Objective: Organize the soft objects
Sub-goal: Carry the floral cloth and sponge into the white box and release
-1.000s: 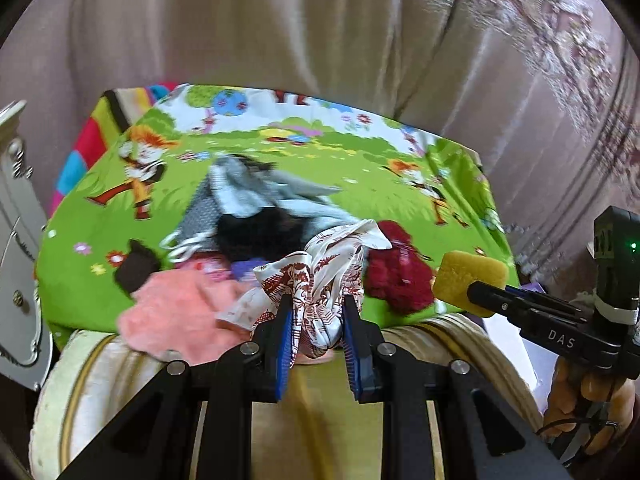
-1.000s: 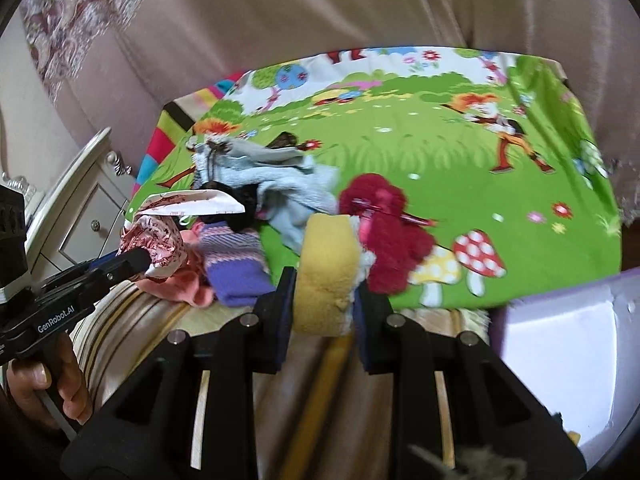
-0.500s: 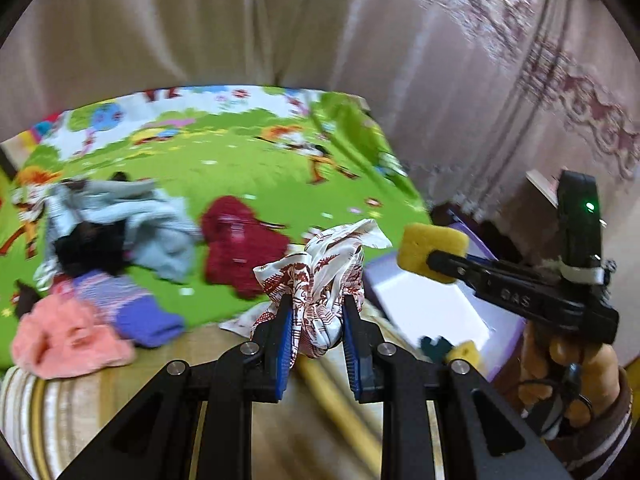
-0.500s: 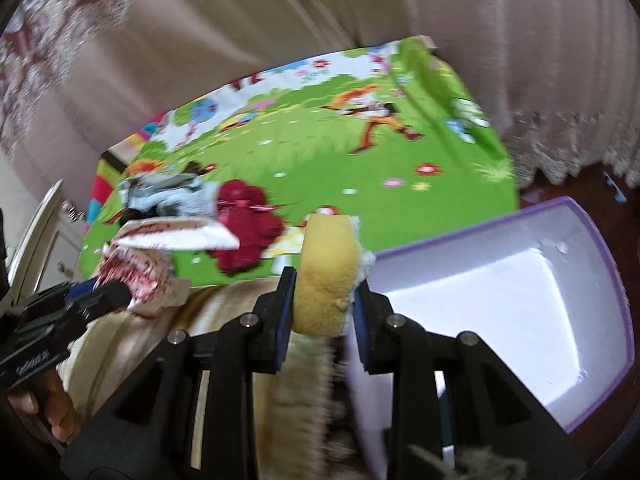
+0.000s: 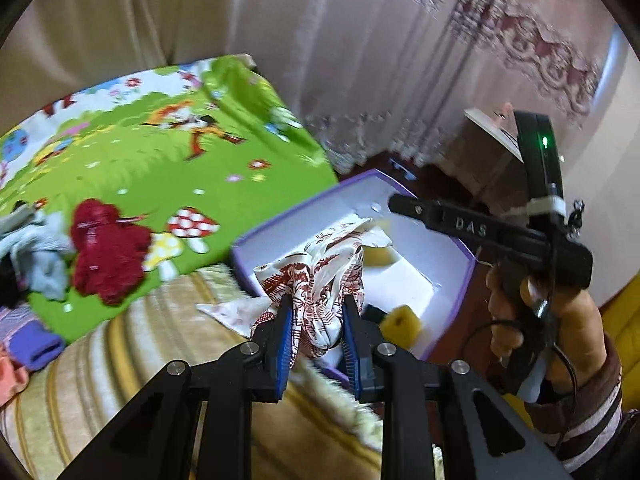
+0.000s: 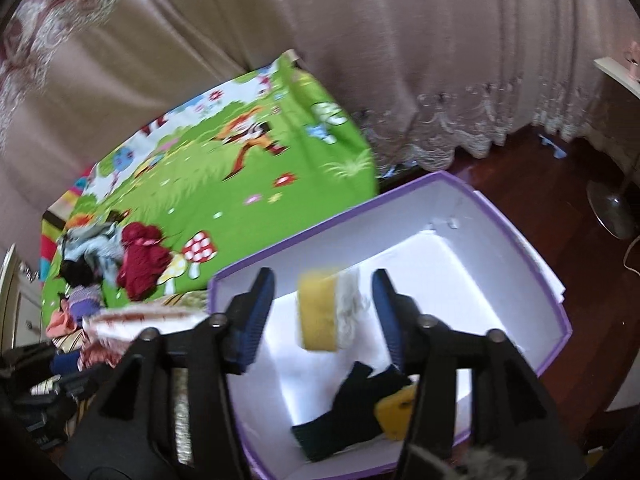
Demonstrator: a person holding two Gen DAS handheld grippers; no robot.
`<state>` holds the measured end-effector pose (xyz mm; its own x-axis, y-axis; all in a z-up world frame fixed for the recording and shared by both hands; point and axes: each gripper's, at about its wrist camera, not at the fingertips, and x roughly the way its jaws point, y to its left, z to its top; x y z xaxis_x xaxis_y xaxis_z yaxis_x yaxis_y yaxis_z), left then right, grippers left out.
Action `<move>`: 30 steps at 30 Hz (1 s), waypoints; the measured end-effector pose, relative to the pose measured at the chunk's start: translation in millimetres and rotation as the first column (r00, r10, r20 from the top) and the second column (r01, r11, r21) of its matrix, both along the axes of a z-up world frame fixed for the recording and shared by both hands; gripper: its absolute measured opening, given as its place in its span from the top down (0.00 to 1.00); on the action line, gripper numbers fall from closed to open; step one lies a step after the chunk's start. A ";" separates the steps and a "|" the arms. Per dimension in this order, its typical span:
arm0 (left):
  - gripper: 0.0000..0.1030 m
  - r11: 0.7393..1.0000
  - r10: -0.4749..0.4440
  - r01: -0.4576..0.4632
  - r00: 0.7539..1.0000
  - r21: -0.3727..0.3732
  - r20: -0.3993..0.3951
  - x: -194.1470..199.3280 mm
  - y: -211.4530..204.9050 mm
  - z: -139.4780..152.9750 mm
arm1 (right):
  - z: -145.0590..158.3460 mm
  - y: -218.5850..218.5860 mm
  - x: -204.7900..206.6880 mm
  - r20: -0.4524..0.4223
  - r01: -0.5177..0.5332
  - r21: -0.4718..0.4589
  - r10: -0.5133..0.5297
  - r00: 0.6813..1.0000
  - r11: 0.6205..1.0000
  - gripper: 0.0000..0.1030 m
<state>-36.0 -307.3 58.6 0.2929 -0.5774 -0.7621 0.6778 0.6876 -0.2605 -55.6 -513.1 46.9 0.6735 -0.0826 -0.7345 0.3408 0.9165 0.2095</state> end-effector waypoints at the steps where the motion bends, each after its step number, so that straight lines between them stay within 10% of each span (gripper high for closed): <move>1: 0.77 1.000 -0.010 0.010 1.000 0.003 -0.007 -0.9 -6.3 -1.8 | 0.6 -2.9 -1.4 0.002 0.007 -0.004 -0.007 1.000 1.000 0.42; 8: 0.77 0.995 -0.100 0.099 0.991 -0.014 -0.088 -10.8 -39.0 -13.4 | 4.2 -30.3 -17.0 0.022 0.085 -0.001 -0.085 0.996 0.996 0.39; 15: 0.53 0.987 -0.162 0.164 0.977 -0.002 -0.137 -18.1 -57.4 -25.6 | 6.1 -40.0 -21.0 0.032 0.100 0.003 -0.100 0.995 0.995 0.39; 30: 0.52 0.997 -0.071 0.070 0.991 -0.013 -0.116 -6.2 -26.2 -17.7 | 5.9 -21.2 -11.4 0.025 0.042 0.007 -0.042 0.999 0.999 0.39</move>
<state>-42.2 -333.5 40.9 0.1606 -0.6004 -0.7834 0.6894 0.6362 -0.3463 -67.0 -534.3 52.7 0.6877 -0.1064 -0.7182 0.3738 0.8999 0.2246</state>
